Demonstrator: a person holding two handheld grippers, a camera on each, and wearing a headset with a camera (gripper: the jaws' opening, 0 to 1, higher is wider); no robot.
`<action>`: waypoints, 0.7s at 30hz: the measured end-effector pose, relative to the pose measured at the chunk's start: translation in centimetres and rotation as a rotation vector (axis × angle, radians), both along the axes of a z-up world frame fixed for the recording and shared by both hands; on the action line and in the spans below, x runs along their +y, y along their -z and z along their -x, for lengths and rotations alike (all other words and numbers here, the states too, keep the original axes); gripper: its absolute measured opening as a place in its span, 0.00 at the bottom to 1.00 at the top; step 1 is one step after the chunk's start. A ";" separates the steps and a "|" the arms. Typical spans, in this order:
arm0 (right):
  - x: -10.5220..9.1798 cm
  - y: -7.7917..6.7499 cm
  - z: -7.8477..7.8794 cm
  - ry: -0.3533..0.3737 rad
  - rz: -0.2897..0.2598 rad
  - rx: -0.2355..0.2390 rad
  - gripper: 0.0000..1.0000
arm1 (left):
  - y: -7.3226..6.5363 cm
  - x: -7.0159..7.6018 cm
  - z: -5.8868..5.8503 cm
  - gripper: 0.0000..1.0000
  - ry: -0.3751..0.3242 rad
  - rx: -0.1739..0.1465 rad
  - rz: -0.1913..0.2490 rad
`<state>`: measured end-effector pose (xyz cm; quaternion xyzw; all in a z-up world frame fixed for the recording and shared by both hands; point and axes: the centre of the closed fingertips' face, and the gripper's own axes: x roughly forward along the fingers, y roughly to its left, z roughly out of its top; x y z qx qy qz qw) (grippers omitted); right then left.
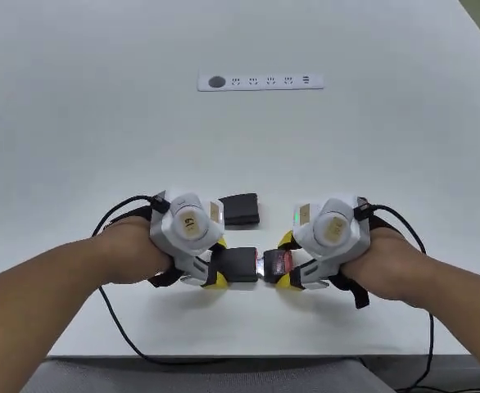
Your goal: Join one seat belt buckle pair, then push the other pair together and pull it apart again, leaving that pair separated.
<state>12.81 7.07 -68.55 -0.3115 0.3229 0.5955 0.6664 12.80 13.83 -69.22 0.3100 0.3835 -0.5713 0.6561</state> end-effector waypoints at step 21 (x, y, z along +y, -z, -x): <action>-4.4 -3.1 -4.3 0.056 0.002 -0.074 0.40 | -3.8 0.1 -4.6 0.52 -0.127 -0.049 0.068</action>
